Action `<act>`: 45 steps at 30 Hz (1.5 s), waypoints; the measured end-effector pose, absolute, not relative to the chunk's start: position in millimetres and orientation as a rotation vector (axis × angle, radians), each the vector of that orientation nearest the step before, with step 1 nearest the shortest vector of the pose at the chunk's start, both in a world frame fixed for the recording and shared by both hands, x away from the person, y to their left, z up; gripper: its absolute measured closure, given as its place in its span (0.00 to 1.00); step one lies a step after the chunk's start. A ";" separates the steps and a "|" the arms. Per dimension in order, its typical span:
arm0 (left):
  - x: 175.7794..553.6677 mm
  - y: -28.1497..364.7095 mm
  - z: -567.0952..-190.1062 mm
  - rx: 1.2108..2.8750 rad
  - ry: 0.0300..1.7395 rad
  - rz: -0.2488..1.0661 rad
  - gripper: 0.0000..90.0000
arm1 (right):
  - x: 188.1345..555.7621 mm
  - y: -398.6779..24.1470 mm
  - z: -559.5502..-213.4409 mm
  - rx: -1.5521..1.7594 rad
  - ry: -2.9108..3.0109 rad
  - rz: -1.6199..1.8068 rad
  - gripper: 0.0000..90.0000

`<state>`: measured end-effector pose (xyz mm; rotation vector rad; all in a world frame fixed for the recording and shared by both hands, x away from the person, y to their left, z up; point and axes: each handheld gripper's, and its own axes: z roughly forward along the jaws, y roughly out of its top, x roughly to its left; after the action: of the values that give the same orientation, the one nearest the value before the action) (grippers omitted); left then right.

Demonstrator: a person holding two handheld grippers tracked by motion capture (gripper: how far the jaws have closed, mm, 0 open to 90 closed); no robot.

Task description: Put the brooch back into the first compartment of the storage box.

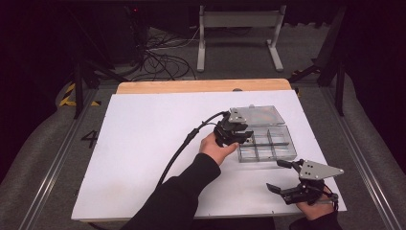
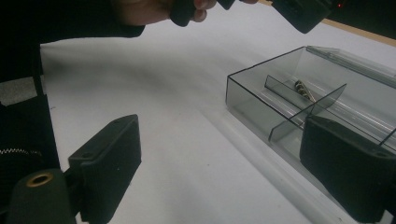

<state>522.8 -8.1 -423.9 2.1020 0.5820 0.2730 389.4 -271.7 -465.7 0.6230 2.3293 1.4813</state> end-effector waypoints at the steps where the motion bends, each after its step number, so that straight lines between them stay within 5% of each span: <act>1: 521.9 -6.9 -422.4 2.101 0.576 0.272 0.71 | 389.5 -271.7 -465.7 0.623 2.330 1.481 0.14; 18: 493.2 17.2 -395.7 2.084 0.535 0.217 0.59 | 390.1 -271.2 -465.9 0.627 2.333 1.477 0.14; 45: 463.7 45.3 -374.7 2.095 0.474 0.298 0.53 | 390.4 -271.3 -466.0 0.631 2.331 1.477 0.14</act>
<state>463.7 45.3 -374.7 2.0953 0.4742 0.2982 390.4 -271.3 -466.0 0.6311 2.3307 1.4765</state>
